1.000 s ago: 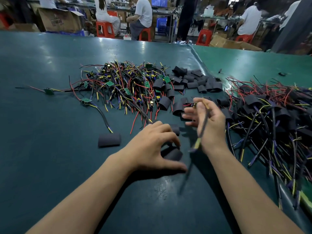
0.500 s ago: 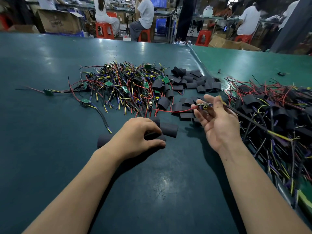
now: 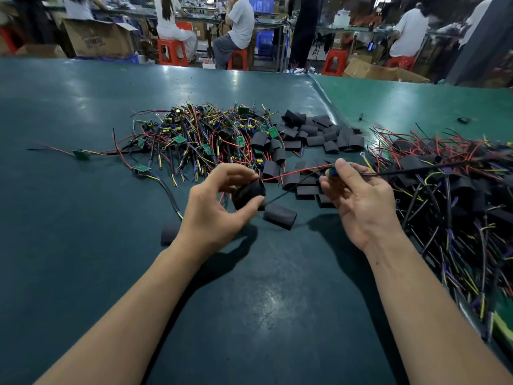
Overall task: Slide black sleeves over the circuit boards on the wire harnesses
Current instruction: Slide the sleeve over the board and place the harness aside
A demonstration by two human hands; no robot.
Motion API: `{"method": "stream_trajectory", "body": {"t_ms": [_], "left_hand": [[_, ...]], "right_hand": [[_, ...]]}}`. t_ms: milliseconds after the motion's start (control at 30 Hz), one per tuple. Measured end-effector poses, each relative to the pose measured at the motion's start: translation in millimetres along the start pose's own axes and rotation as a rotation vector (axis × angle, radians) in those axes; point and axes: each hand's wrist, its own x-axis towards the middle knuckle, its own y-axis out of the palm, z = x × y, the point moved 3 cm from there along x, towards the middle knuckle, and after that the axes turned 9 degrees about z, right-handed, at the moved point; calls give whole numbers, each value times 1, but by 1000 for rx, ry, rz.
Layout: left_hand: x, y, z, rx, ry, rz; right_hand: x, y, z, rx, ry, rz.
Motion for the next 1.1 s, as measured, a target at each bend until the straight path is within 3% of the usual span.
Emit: {"method": "stream_trajectory", "body": {"t_ms": [1100], "left_hand": [[-2,5,5,-80,-23,82]], "right_hand": [[2,-4,-1,194,-24,-104]]}}
